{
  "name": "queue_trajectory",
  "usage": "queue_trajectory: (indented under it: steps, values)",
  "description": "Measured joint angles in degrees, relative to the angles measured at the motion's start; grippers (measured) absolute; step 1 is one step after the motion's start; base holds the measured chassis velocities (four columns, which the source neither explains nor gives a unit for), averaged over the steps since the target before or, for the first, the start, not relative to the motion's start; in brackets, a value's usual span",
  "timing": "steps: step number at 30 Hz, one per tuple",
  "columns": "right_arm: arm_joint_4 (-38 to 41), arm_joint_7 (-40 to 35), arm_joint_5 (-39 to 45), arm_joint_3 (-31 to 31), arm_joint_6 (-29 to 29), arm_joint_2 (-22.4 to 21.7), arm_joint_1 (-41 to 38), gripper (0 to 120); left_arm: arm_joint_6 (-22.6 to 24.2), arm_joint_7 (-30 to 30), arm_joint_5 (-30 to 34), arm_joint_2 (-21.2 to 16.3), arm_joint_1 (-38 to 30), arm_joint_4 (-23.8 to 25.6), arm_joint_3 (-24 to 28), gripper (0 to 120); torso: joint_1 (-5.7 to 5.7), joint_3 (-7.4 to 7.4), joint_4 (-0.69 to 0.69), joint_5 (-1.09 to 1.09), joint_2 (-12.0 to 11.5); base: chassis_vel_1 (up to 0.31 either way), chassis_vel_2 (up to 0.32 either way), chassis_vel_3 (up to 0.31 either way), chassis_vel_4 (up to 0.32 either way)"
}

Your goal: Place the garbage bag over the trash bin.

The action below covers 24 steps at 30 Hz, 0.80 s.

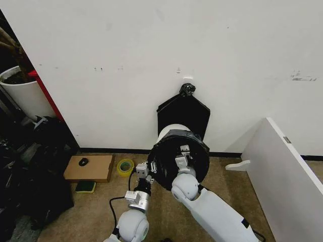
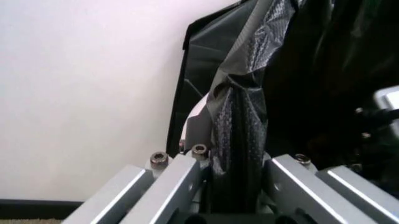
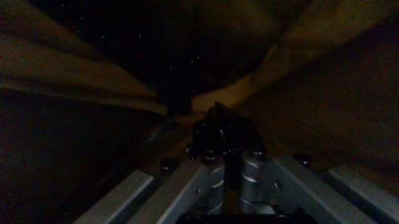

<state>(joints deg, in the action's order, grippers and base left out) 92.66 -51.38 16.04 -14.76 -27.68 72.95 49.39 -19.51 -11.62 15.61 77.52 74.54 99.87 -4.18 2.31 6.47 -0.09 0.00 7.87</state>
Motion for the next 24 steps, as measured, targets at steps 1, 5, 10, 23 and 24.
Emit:
queue_trajectory:
  steps: [1, 5, 10, 23, 24]
  values:
    - [0.6, 0.7, -0.4, -0.3, 0.6, -0.1, 0.5, 0, 0.1, 0.0, 0.1, 0.0, 0.0, 0.0, 0.0, 0, 0.00, 0.00, 0.00, 0.00, 0.0, 0.000, 0.000, 0.000, 0.000]
    - [1.3, 2.0, -0.5, -1.0, 1.7, 0.0, 1.0, 0, 0.3, 0.0, 0.4, 0.0, 0.0, 0.0, 0.1, 0, 0.00, 0.00, -0.01, 0.00, 0.0, 0.000, 0.000, 0.000, 0.000]
    - [-1.2, 2.7, 0.2, -1.2, 2.1, 1.8, -0.6, 0, 0.6, 0.5, 0.9, 0.0, 0.6, 0.9, 0.6, 0, 0.00, 0.00, 0.00, -0.01, 0.0, 0.000, 0.000, 0.000, 0.000]
    - [1.4, 7.7, 13.3, -3.4, 3.2, 3.1, -2.9, 0, 0.6, 0.8, 0.4, -0.1, 1.0, 1.5, 0.7, 0, 0.00, 0.00, 0.00, -0.01, 0.0, 0.000, 0.000, 0.000, 0.000]
    - [1.7, 8.6, 14.2, -3.5, 3.8, 3.1, -2.9, 0, 0.6, 0.8, 0.4, -0.1, 1.0, 1.5, 0.7, 0, 0.00, 0.00, 0.00, -0.01, 0.0, 0.000, 0.000, 0.000, 0.000]
